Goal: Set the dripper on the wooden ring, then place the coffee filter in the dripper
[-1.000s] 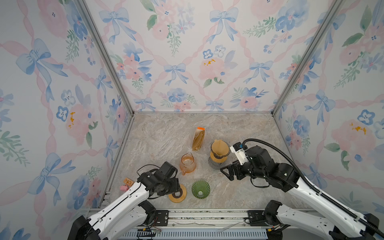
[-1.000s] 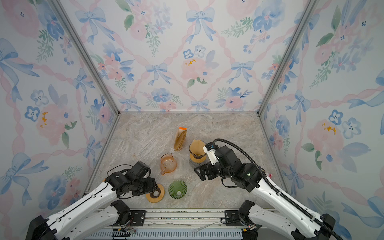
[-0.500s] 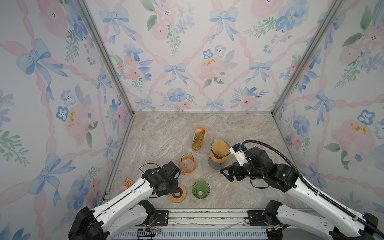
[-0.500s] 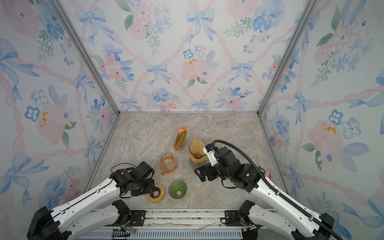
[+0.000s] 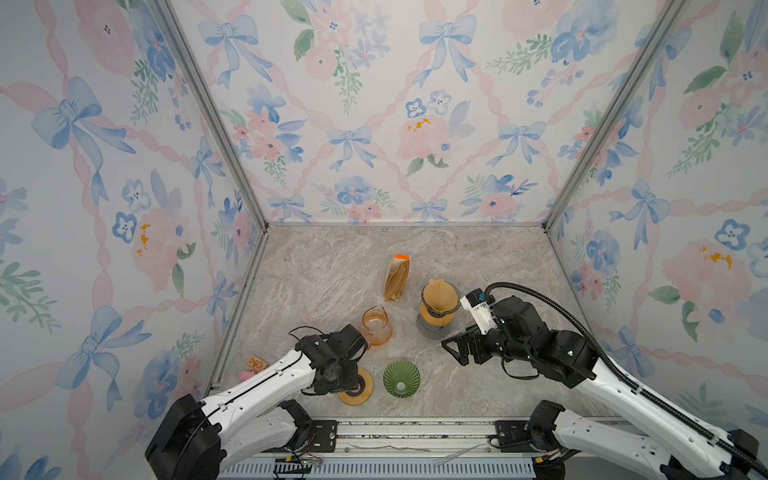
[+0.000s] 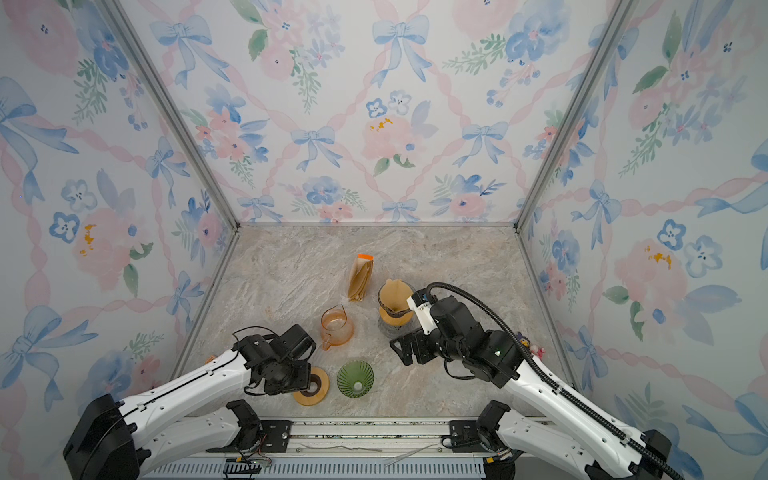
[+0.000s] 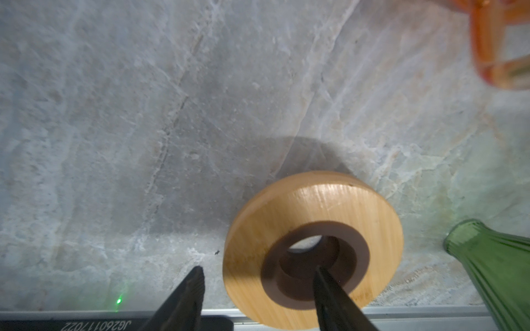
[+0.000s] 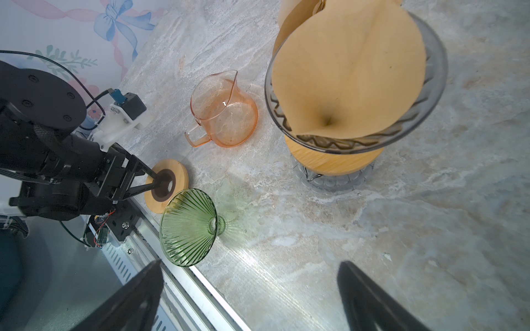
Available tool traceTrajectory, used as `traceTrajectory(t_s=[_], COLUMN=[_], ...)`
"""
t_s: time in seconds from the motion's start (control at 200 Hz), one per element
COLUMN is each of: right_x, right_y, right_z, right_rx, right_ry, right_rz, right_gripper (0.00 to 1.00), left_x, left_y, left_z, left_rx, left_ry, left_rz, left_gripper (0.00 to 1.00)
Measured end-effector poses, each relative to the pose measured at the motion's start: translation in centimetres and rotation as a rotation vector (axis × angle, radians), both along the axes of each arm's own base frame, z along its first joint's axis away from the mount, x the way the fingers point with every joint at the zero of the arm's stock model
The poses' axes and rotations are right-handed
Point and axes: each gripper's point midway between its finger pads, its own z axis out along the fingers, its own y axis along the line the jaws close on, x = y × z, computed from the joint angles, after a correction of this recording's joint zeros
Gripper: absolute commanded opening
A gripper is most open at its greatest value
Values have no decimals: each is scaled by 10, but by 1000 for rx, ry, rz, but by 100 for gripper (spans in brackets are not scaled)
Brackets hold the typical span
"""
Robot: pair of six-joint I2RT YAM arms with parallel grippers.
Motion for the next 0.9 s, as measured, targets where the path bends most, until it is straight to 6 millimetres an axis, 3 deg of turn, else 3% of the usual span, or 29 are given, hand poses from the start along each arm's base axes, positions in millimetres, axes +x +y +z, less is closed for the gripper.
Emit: traceTrajectory(t_s=[0.445, 0.9], right_x=[3, 0], right_y=[5, 5], right_z=[-5, -10], right_rx=[-8, -17], right_ry=[11, 15], right_rz=[5, 12], right_gripper=[96, 96], left_x=[-3, 2], left_y=[3, -1], left_z=[-10, -13], left_rx=[49, 58], left_ry=[48, 52], left_rz=[-15, -20], left_gripper=[59, 49])
